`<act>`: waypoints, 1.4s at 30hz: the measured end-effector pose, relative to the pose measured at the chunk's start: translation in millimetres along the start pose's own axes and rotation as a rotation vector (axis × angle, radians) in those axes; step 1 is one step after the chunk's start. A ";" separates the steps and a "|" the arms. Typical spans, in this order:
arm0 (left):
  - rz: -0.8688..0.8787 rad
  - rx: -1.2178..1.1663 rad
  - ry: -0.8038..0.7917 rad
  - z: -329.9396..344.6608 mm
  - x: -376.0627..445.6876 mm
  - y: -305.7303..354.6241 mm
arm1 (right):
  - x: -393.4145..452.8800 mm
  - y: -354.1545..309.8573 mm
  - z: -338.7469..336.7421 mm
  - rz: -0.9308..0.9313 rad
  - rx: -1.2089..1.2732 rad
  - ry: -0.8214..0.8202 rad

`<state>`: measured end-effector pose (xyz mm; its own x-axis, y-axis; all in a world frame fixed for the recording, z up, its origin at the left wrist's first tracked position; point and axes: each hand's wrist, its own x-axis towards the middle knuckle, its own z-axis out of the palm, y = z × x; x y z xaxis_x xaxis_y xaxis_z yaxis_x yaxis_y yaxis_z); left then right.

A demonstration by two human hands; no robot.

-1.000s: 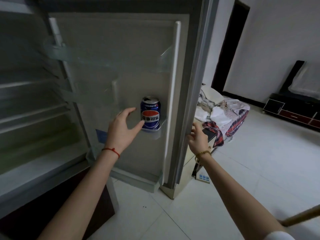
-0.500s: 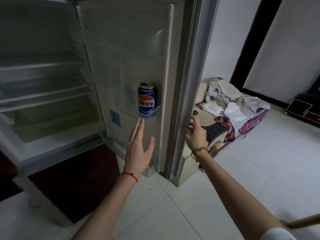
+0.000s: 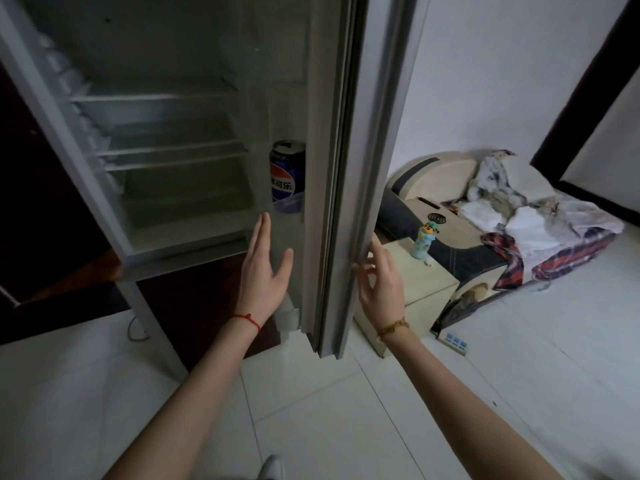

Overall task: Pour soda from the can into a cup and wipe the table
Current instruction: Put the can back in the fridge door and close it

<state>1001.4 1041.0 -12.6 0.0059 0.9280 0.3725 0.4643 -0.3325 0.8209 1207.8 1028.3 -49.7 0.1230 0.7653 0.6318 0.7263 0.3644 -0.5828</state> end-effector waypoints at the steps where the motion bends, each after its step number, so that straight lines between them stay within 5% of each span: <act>1: -0.011 0.001 0.011 -6.7 -1.4 -2.4 | -3.2 -5.8 4.2 -0.032 0.003 -0.002; 16: -0.131 -0.025 0.154 -84.8 -22.0 -46.8 | -6.7 -76.8 105.3 -0.439 0.017 -0.148; 33: -0.211 -0.036 0.214 -209.5 10.9 -155.5 | 25.7 -191.3 253.5 -0.494 0.124 -0.288; 42: -0.153 0.017 0.083 -280.4 50.0 -218.2 | 52.8 -238.9 333.5 -0.462 0.041 -0.344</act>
<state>652.0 1112.8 -51.7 -0.1387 0.9503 0.2787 0.4693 -0.1847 0.8635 815.2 1158.6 -47.5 -0.4323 0.6478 0.6273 0.6247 0.7168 -0.3097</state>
